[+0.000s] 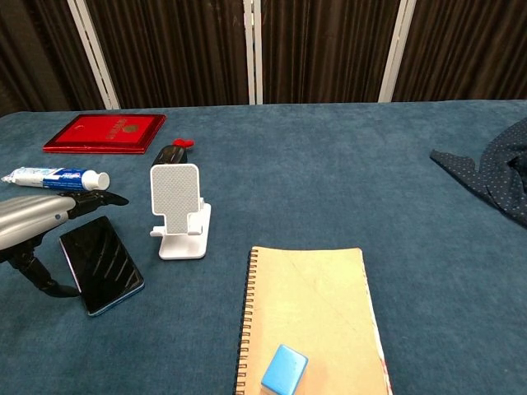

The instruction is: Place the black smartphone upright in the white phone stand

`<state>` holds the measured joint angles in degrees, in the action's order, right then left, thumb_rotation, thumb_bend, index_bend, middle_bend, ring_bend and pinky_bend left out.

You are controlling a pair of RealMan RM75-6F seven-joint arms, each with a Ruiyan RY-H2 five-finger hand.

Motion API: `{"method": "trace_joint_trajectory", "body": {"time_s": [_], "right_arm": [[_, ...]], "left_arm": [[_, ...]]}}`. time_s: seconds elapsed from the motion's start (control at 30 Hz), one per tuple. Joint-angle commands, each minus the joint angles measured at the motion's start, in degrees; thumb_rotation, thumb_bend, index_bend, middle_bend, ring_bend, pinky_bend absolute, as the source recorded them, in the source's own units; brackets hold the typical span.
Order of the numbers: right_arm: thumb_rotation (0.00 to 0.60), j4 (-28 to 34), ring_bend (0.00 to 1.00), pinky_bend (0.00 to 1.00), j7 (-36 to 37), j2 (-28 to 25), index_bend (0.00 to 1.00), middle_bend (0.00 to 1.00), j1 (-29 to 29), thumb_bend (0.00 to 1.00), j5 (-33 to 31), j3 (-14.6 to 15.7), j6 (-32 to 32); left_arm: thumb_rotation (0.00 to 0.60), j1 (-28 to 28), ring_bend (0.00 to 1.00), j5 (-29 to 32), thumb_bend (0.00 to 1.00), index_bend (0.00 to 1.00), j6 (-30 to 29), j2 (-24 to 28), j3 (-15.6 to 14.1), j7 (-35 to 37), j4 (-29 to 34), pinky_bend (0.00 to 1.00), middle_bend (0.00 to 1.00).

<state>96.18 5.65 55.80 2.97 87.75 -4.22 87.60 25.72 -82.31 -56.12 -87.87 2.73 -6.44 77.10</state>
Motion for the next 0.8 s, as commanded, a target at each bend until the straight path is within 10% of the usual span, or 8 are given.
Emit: {"method": "trace_joint_trajectory", "body": {"time_s": [0.03,0.53,0.8], "right_arm": [[0.6,-0.01,0.0,0.0,0.06,-0.01,0.0,0.0,-0.02,0.0,0.0,-0.01,0.03],[0.6,-0.01,0.0,0.0,-0.26,0.11,0.0,0.0,0.19,0.0,-0.29,-0.03,-0.51],[0.6,0.22,0.0,0.0,-1.46,0.46,0.0,0.0,0.47,0.0,-0.76,-0.06,-1.2]], "left_arm": [[0.6,0.26,0.0,0.38,0.0,0.0,-0.08,-0.01,0.14,-0.35,0.52,0.0,0.0],[0.6,7.19,0.0,-8.45,0.0,0.03,5.97,12.13,-3.36,9.29,4.37,0.0,0.0],[0.6,11.23,0.03,-15.84,0.0,0.15,6.52,10.28,-6.94,13.78,-2.23,0.01,0.01]]}}
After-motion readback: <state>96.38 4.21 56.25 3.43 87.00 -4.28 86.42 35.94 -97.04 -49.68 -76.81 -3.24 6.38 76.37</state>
